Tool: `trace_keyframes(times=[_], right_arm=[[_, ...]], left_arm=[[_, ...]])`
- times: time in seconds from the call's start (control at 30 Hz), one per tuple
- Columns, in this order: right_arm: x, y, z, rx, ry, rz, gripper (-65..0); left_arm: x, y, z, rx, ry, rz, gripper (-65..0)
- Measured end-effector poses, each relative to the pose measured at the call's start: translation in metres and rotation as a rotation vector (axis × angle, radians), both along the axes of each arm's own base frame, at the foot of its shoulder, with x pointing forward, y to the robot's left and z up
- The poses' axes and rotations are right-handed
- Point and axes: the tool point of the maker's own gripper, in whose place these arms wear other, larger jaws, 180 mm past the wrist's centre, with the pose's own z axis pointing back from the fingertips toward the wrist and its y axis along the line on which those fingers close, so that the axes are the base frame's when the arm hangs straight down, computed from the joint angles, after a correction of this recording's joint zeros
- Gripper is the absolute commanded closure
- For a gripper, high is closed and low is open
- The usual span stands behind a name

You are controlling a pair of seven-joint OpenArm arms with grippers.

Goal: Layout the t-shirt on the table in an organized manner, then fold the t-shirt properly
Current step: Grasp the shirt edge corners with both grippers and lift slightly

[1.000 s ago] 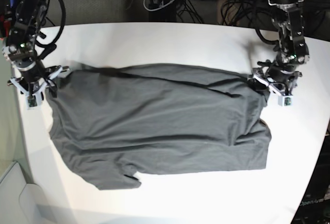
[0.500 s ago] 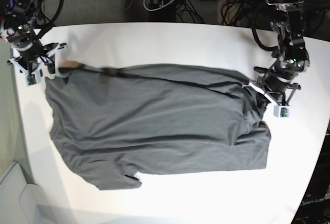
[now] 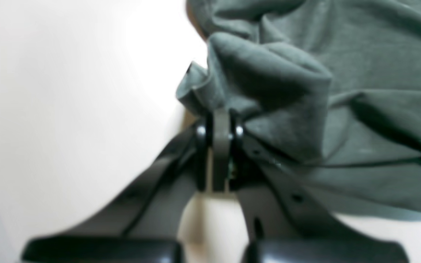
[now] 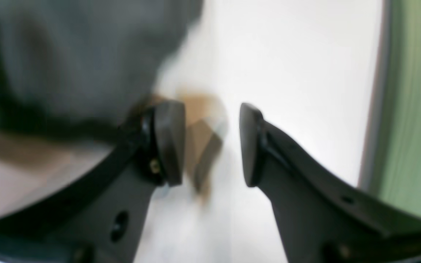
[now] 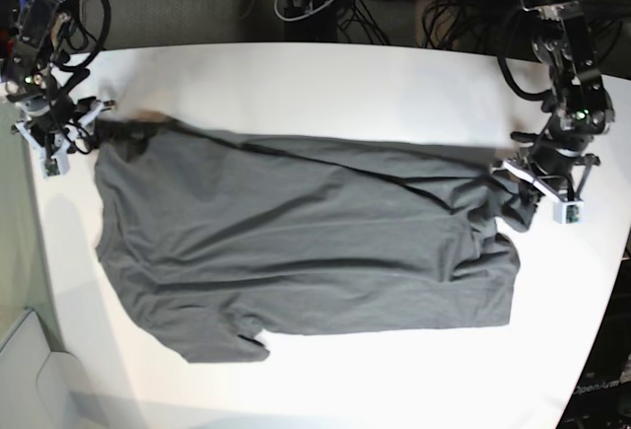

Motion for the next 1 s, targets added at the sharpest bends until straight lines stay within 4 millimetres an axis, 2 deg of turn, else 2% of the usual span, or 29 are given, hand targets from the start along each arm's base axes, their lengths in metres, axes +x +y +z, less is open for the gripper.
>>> trace_keyframes(times=[0.27,0.4,0.5,0.63,0.77,1.0], right_arm=[[0.0,-0.001,0.008,-0.025,-0.01,0.009,-25.7],[-0.028,0.0,-0.006,-0.033,0.055,0.015,-29.0],[-0.038,0.001,-0.002,-0.056,0.058,0.028,-31.9],[-0.036,0.016,0.01,-0.055,0.014,0.047,-32.6],[-0.03,0.018,0.019,-0.069,-0.008,0.061,-32.6],[-0.019,0.038,0.016,-0.054,-0.011,0.122,-32.6]], left_arm=[[-0.001,0.0,-0.001,0.0,0.003,0.0,-0.4],[-0.001,0.0,-0.001,0.0,0.002,0.0,-0.4],[-0.001,-0.002,-0.001,0.0,0.004,-0.004,-0.4],[0.0,-0.002,-0.001,-0.001,0.002,-0.005,-0.4],[0.0,-0.002,-0.001,-0.001,0.003,-0.004,-0.4],[-0.001,-0.002,-0.003,-0.003,0.009,-0.003,-0.4]])
